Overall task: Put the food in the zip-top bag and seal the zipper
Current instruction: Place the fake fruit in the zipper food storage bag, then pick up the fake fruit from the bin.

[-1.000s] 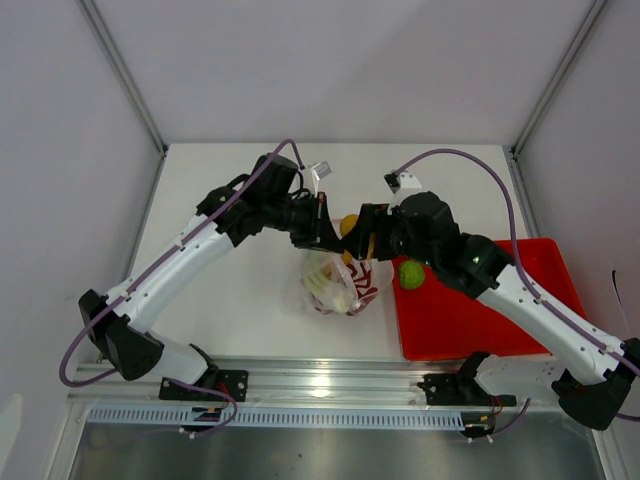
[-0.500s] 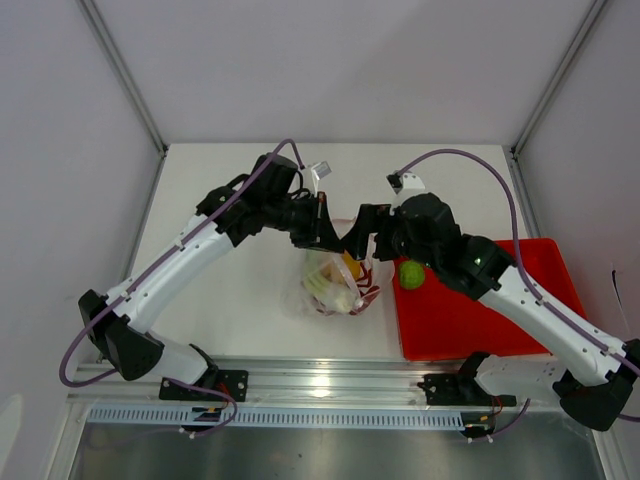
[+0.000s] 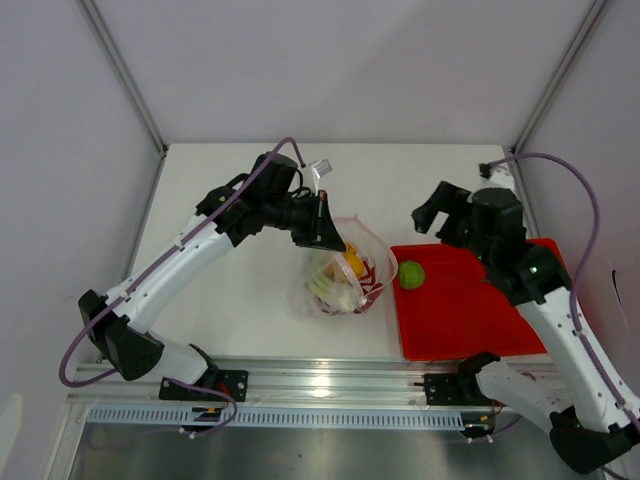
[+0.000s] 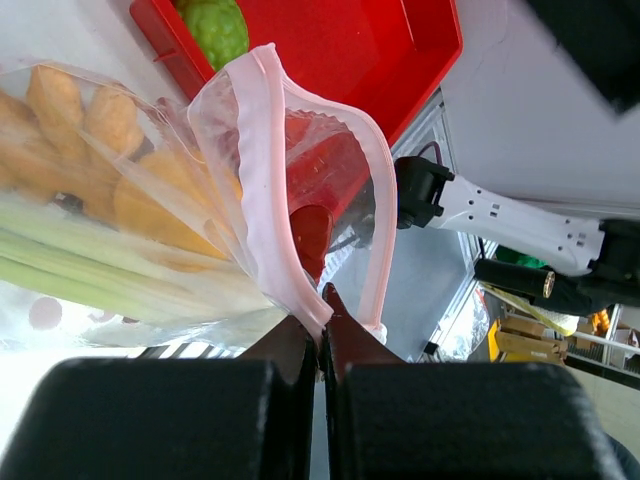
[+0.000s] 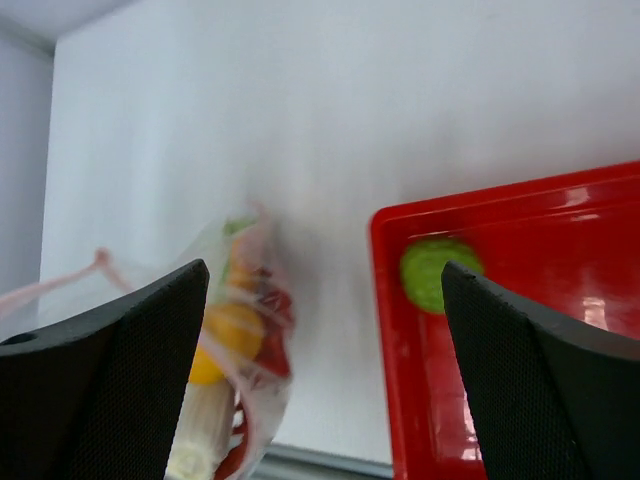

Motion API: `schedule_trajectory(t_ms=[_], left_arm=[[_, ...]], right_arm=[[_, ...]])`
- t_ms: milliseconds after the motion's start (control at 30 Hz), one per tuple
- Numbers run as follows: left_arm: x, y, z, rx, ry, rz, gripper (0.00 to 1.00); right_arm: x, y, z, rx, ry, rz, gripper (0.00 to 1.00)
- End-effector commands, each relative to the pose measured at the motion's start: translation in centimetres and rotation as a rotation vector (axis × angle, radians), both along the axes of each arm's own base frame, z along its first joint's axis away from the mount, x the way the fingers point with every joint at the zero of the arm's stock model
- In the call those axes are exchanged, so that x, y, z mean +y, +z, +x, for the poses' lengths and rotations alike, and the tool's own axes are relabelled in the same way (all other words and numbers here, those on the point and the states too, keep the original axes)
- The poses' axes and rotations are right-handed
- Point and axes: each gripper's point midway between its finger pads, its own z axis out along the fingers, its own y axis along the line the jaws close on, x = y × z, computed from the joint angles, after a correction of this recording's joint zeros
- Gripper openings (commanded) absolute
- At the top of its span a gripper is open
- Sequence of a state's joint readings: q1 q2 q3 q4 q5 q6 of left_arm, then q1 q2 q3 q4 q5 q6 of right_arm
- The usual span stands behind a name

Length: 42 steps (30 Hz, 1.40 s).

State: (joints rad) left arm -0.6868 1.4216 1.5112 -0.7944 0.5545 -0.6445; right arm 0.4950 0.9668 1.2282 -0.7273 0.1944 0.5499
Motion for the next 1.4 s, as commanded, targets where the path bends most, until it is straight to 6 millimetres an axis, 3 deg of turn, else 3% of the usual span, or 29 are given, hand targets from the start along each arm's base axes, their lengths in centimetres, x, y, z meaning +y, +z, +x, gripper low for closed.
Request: schedule_trajectory(t_ms=[0,100,133,233,267,367,467,567,667,1033,1367], left_arm=[[-0.3,3.7,-0.3,-0.087,-0.034,-0.099,0.01],[-0.3,3.7,-0.3,-0.089,-0.035,-0.102,0.01],[-0.4,3.8,-0.3,-0.089,-0.039,-0.106,0.01],[-0.3,3.9,-0.4,-0.090,-0.039,-0.107,0.01],[-0.4,3.9,-0.5,-0.091,-0.042,-0.108,0.01],[-0.2,4.0,-0.5,-0.092,-0.040,-0.109,0.00],[-0.1,3.9,-0.7,-0.091,-0.042,-0.109,0.01],[-0.2,4.0,-0.8,-0.089,-0.045,-0.114,0.01],[-0.1,3.9,-0.9,-0.084,-0.044,-0.116,0.01],[-0.1,3.5,-1.0,-0.077,-0.045,-0.112,0.01],[-0.2,3.3,-1.0,-0.071,-0.047,-0.114,0.01]], right_arm=[[-5.4,-0.3,-1.0,0.005,-0.162,0.035,0.99],[-7.3,-2.7,-1.1,0.067,-0.200,0.030,1.00],[-8.7,-3.7,-0.8,0.100,-0.251,0.027,0.99],[-10.2,-7.4,-0.5,0.213,-0.286,0.035,0.99],[-9.8,-9.4,-0.7,0.263,-0.263,0.051,0.99],[-7.9,-11.9,-0.1,0.321,-0.188,0.130,0.97],[-5.7,-14.7,0.3,0.375,-0.124,0.243,0.89],[-4.0,-17.6,0.5,0.416,-0.081,0.249,0.90],[-3.5,-19.2,1.0,0.426,-0.060,0.205,0.99],[-1.9,-22.8,2.5,0.464,-0.046,0.210,0.99],[-1.4,-24.7,2.9,0.471,-0.034,0.214,0.99]])
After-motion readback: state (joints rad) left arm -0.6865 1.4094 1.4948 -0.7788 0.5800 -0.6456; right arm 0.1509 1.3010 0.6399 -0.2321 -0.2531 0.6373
